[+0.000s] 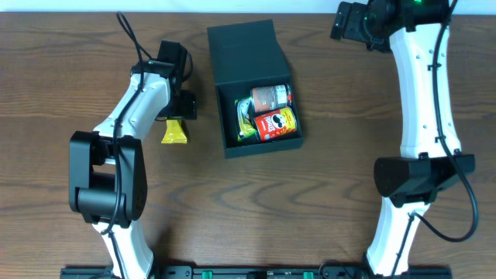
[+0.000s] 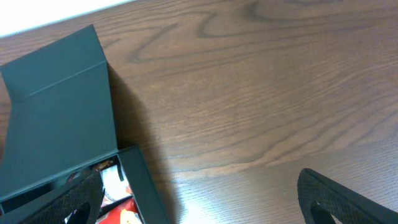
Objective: Pack container
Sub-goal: 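Lift the yellow packet with the left gripper toward the box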
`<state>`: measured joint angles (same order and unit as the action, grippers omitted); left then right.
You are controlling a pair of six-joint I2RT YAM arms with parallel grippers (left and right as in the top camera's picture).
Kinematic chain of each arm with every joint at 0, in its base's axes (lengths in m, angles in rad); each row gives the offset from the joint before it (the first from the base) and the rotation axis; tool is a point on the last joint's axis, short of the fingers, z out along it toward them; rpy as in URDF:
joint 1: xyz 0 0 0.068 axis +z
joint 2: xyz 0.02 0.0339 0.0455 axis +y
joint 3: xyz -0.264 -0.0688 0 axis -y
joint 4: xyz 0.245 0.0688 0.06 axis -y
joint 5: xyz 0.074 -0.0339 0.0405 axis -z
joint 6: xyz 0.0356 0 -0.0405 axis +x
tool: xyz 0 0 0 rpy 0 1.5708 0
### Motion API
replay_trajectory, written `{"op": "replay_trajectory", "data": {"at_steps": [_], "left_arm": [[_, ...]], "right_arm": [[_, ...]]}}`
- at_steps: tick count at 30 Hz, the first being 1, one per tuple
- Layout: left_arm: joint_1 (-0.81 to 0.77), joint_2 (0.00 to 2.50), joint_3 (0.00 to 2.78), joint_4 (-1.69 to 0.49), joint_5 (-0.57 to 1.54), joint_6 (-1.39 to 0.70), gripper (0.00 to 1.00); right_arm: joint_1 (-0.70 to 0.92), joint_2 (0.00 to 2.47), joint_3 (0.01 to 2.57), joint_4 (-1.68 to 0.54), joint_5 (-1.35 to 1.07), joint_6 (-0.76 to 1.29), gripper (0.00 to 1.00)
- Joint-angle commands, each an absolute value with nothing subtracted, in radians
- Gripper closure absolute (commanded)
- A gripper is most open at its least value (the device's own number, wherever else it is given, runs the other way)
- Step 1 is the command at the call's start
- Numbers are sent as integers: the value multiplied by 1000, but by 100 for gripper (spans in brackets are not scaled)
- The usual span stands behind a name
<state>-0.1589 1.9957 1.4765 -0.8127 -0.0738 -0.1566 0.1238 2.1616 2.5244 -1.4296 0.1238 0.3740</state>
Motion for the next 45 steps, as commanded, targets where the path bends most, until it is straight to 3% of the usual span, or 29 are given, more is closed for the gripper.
{"op": "replay_trajectory", "data": {"at_steps": [1, 18, 24, 45], "left_arm": [[-155, 2001, 1431, -795, -54, -157, 18], [-157, 2001, 1376, -746, -51, -207, 41], [-157, 2001, 1376, -744, -52, -218, 59], [-157, 2001, 1377, -743, -51, -237, 72]], "right_arm": [[125, 2166, 2521, -1433, 123, 362, 1], [125, 2166, 2521, -1450, 123, 362, 1], [125, 2166, 2521, -1451, 123, 362, 1], [125, 2166, 2521, -1451, 123, 362, 1]]}}
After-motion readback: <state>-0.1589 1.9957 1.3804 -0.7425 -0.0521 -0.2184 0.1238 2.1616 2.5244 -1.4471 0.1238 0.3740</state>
